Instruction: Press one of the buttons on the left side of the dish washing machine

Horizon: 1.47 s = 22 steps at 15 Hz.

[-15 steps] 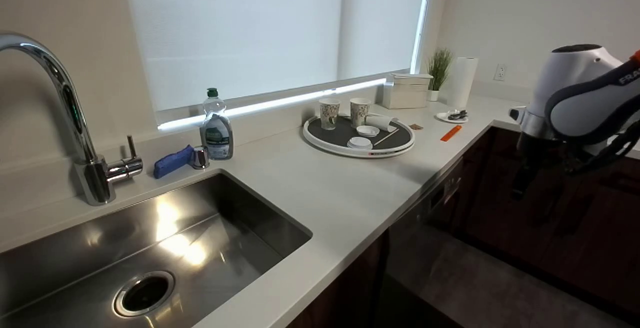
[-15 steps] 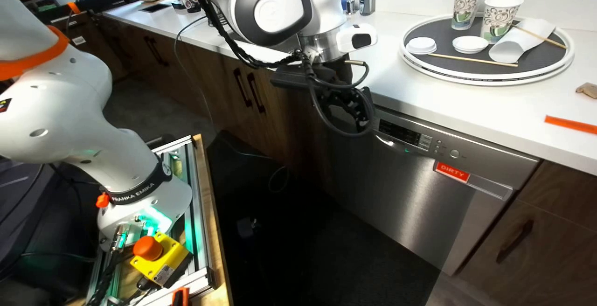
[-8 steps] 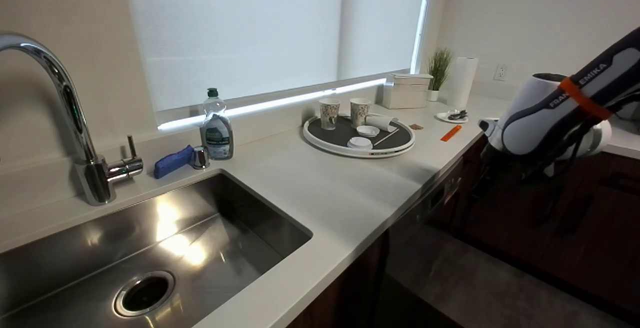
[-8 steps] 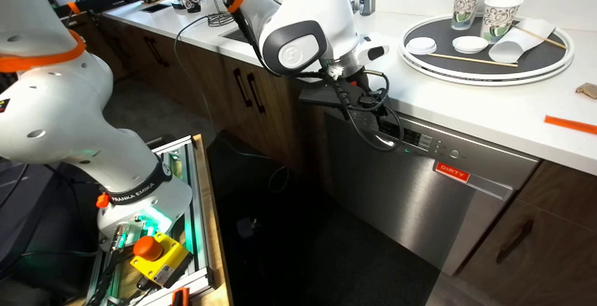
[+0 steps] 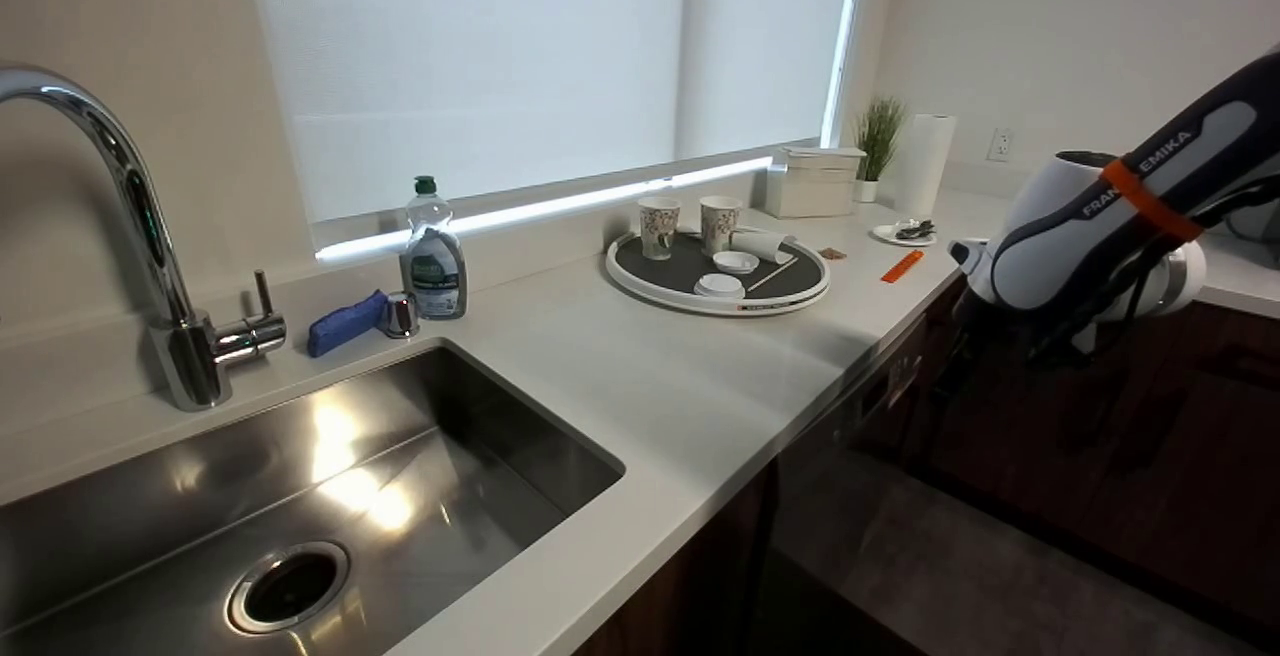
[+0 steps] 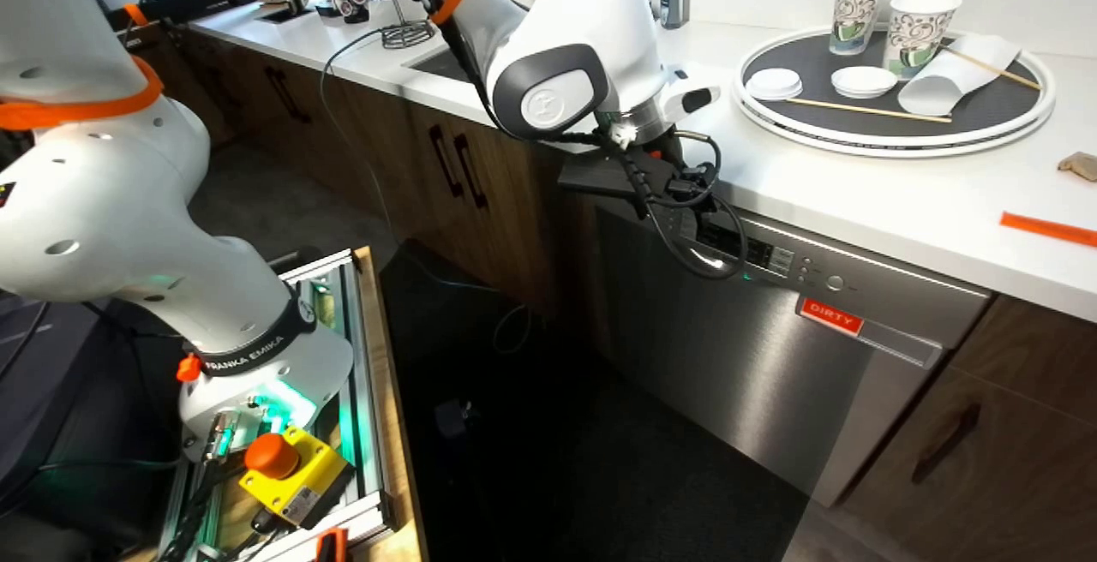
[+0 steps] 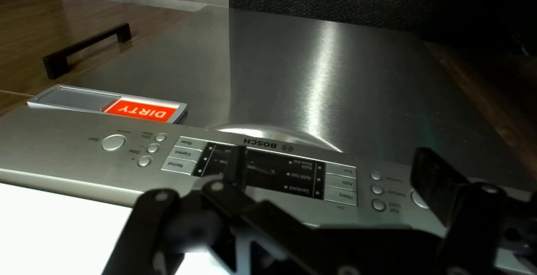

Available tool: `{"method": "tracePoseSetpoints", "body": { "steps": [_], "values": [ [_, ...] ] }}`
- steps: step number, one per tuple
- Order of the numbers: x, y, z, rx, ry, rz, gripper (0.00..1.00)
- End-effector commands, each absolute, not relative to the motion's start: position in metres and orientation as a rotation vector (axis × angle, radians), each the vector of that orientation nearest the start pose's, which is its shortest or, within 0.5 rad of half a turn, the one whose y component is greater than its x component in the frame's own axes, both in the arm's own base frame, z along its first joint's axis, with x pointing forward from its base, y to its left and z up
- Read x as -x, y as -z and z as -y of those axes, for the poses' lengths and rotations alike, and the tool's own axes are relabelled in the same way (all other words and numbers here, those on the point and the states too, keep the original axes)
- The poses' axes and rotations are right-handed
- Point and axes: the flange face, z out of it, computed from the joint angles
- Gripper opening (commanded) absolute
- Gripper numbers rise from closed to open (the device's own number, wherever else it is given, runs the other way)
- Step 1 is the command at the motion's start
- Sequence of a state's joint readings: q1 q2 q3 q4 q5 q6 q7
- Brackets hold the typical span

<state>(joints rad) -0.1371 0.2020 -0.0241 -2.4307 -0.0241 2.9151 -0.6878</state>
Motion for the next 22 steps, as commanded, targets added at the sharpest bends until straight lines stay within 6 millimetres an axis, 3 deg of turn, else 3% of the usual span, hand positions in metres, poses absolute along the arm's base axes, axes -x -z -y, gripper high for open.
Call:
{"method": "tracePoseSetpoints", "body": {
  "steps": [1, 10, 12, 18, 22],
  "values": [
    [-0.515, -0.242, 0.078, 3.157, 0.471, 0.785, 1.0],
    [-0.517, -0.218, 0.054, 3.093, 0.546, 0.76, 1.0],
    [-0.519, -0.21, 0.052, 3.075, 0.599, 0.799, 0.73],
    [-0.521, -0.189, 0.051, 3.011, 0.688, 0.87, 0.27],
    [-0.525, -0.18, 0.062, 2.989, 0.758, 0.796, 0.0]
  ]
}}
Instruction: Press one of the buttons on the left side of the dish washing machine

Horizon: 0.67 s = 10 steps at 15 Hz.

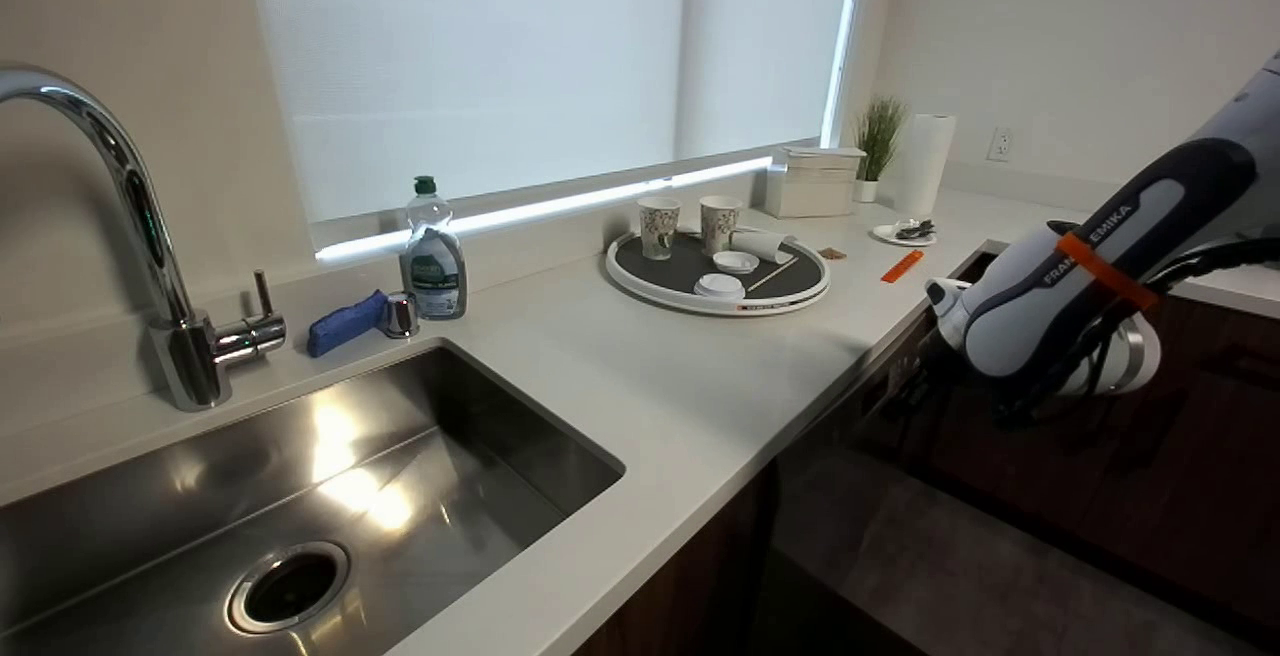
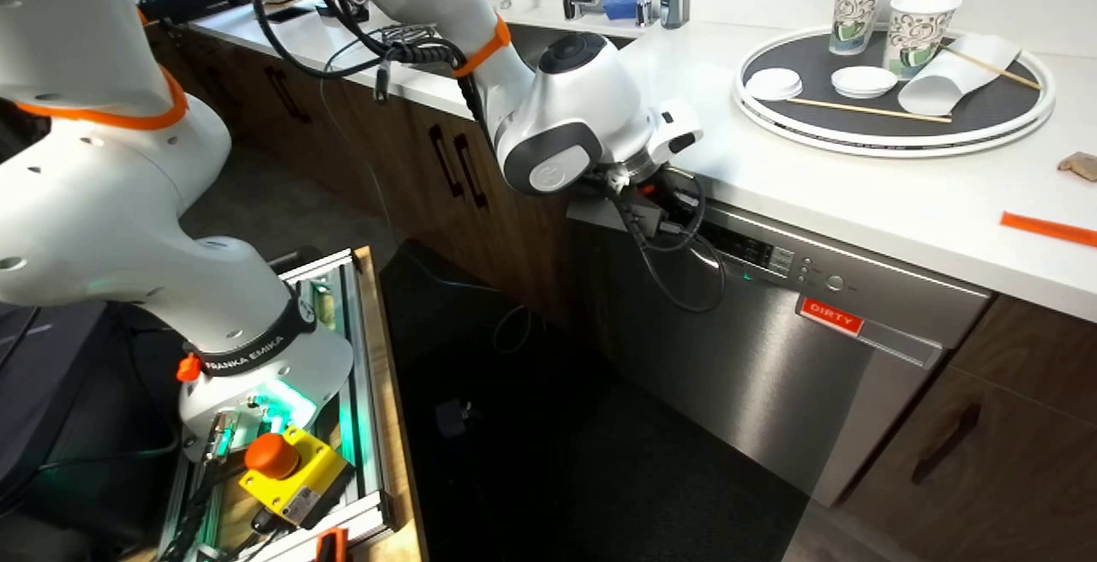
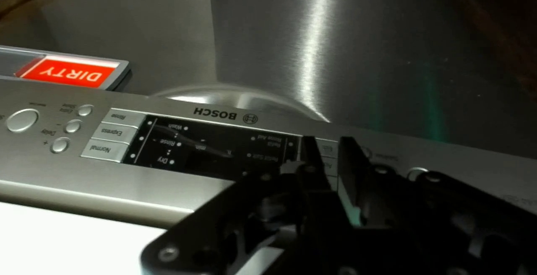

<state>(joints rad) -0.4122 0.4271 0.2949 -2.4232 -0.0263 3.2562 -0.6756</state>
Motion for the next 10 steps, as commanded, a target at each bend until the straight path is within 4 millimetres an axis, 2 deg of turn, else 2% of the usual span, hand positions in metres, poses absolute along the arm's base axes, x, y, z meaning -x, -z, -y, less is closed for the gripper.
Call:
{"method": "tracePoseSetpoints", "body": {
  "steps": [1, 10],
  "values": [
    [-0.527, -0.179, 0.064, 2.981, 0.774, 0.781, 0.0],
    [-0.543, -0.172, 0.069, 2.919, 0.802, 0.703, 0.0]
  ]
}}
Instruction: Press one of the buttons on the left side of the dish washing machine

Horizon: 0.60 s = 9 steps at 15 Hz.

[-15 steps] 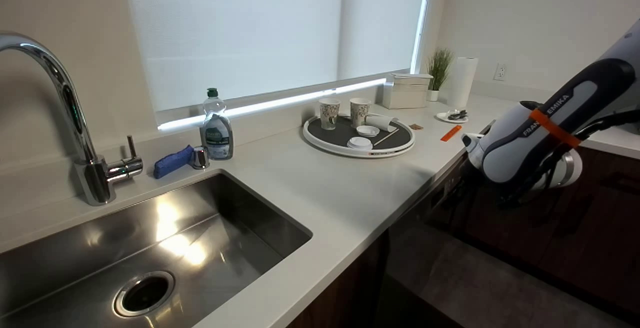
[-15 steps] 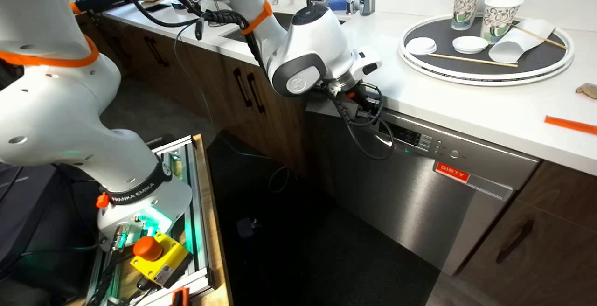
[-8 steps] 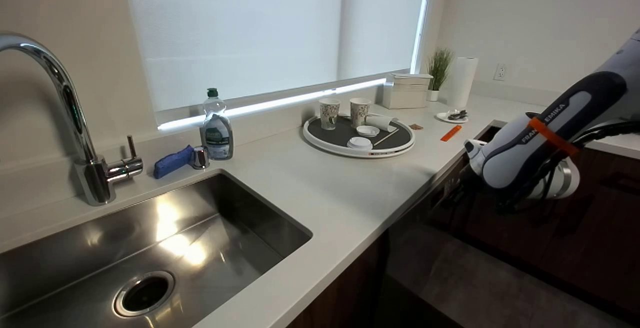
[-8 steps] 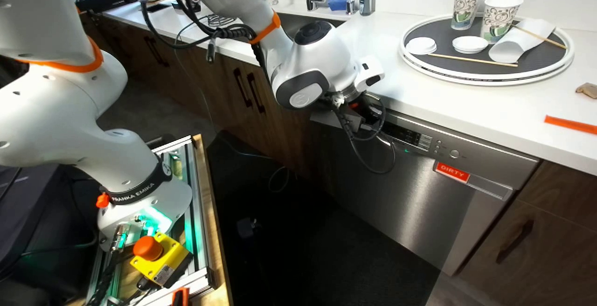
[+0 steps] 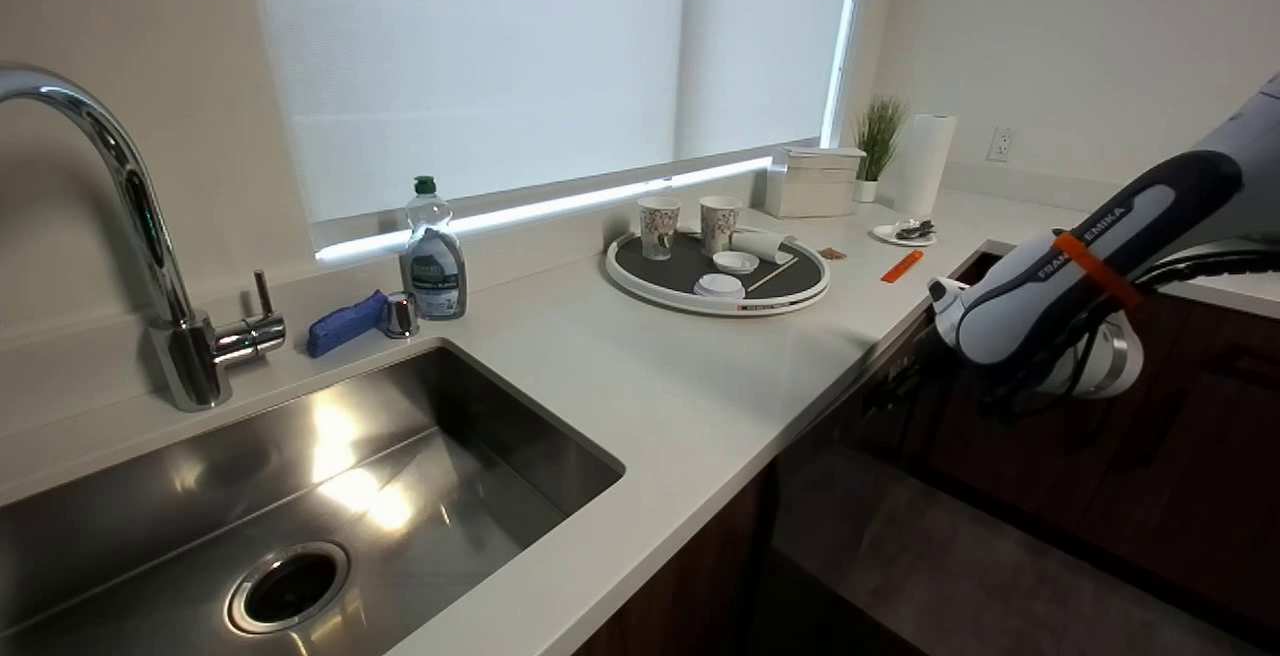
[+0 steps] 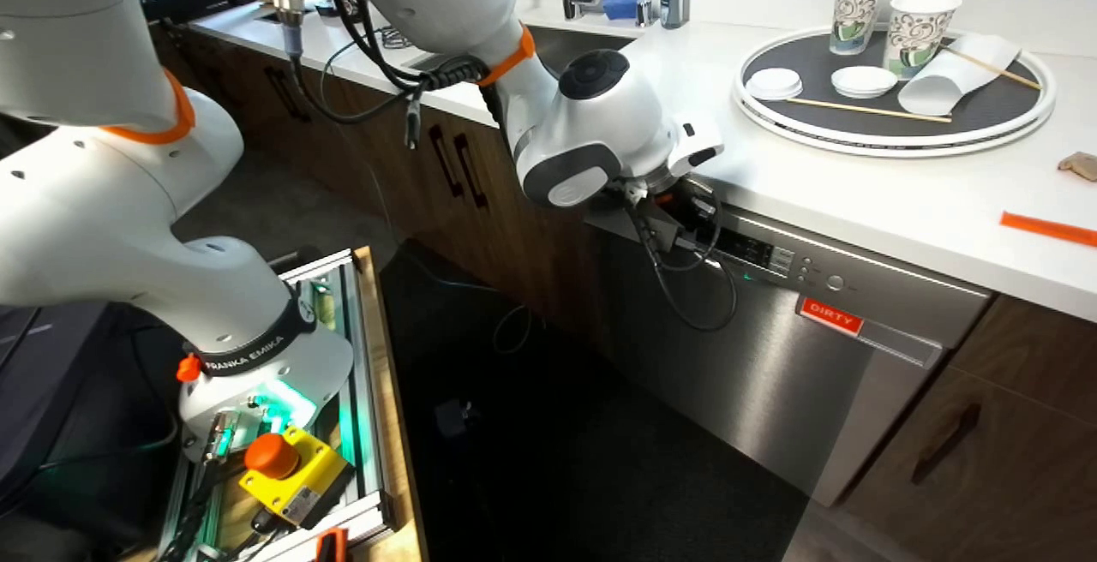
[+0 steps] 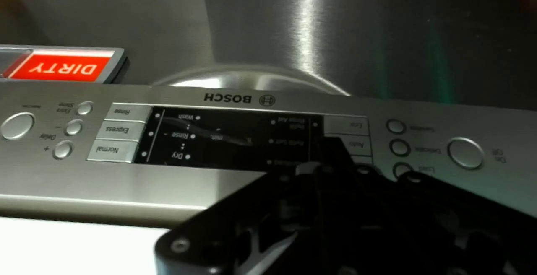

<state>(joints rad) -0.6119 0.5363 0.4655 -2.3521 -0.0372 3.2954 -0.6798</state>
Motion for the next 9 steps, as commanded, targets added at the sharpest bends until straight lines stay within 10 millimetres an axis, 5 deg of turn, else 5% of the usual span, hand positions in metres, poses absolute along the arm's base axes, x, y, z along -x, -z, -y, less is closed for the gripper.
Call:
{"method": "tracePoseSetpoints", "body": {
  "steps": [1, 9],
  "values": [
    [-0.544, -0.17, 0.069, 2.915, 0.789, 0.727, 0.0],
    [-0.544, -0.158, 0.067, 2.887, 0.734, 0.774, 0.0]
  ]
}}
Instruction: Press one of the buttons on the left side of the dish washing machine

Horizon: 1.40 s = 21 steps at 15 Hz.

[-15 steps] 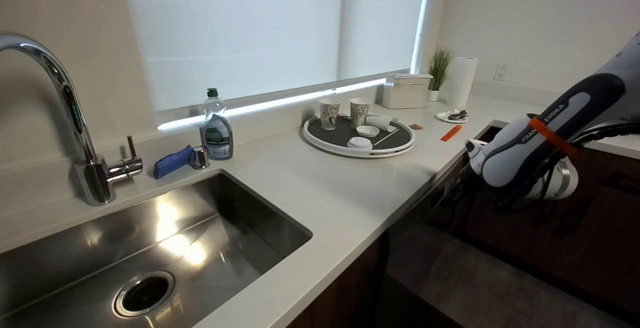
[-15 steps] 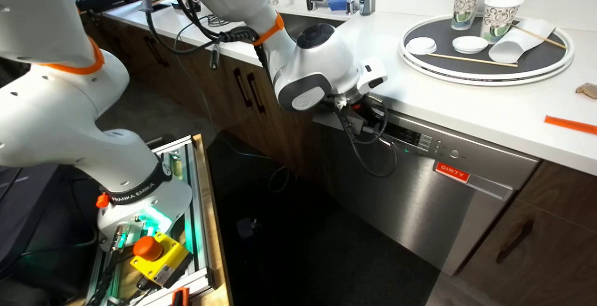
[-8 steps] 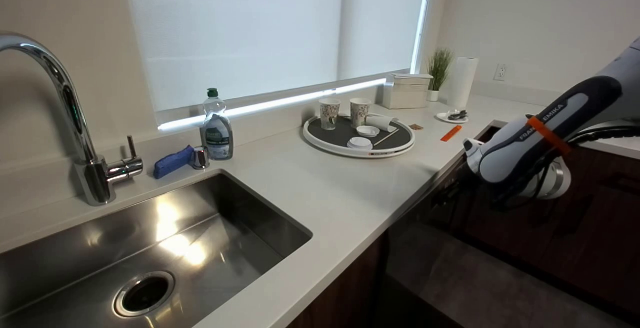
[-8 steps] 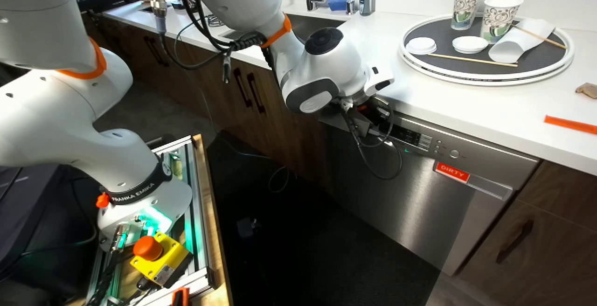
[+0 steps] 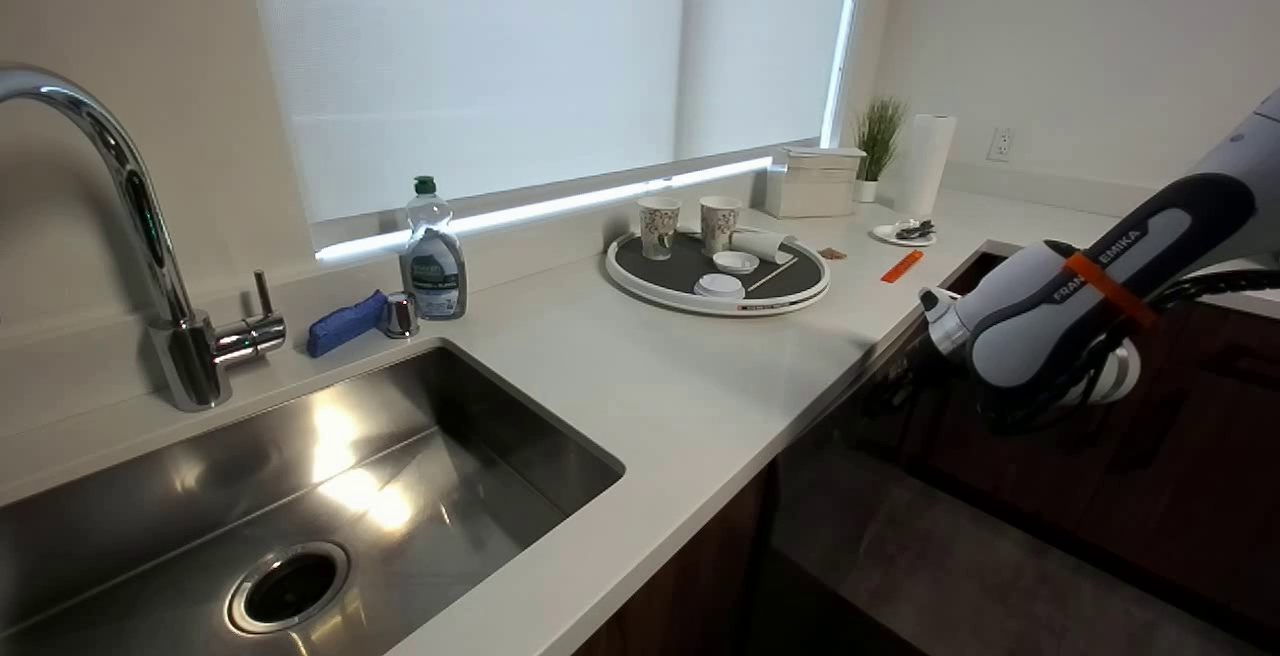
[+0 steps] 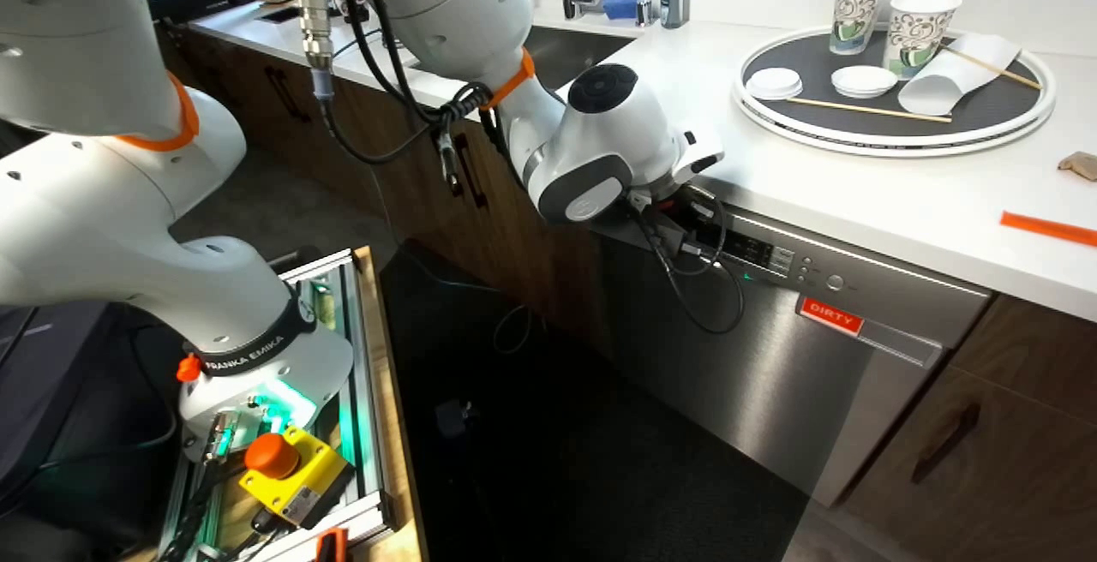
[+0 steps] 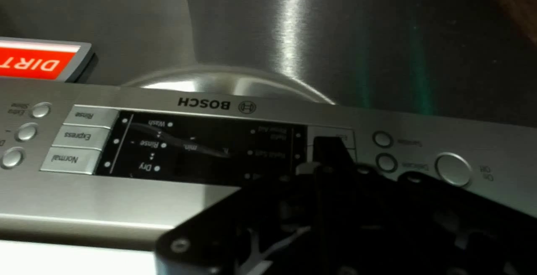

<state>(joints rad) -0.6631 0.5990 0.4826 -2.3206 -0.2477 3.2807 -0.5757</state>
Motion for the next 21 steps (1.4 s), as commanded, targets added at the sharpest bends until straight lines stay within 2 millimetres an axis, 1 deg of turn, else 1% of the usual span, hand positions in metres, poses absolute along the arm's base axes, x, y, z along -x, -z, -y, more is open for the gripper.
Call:
{"method": "tracePoseSetpoints", "body": {
  "steps": [1, 7, 11, 17, 21],
  "values": [
    [-0.545, -0.157, 0.067, 2.885, 0.73, 0.781, 0.0],
    [-0.554, -0.161, 0.071, 2.887, 0.773, 0.77, 0.0],
    [-0.558, -0.16, 0.07, 2.874, 0.777, 0.748, 0.0],
    [-0.562, -0.161, 0.066, 2.787, 0.818, 0.624, 0.0],
    [-0.561, -0.162, 0.069, 2.763, 0.82, 0.582, 0.0]
  ]
}}
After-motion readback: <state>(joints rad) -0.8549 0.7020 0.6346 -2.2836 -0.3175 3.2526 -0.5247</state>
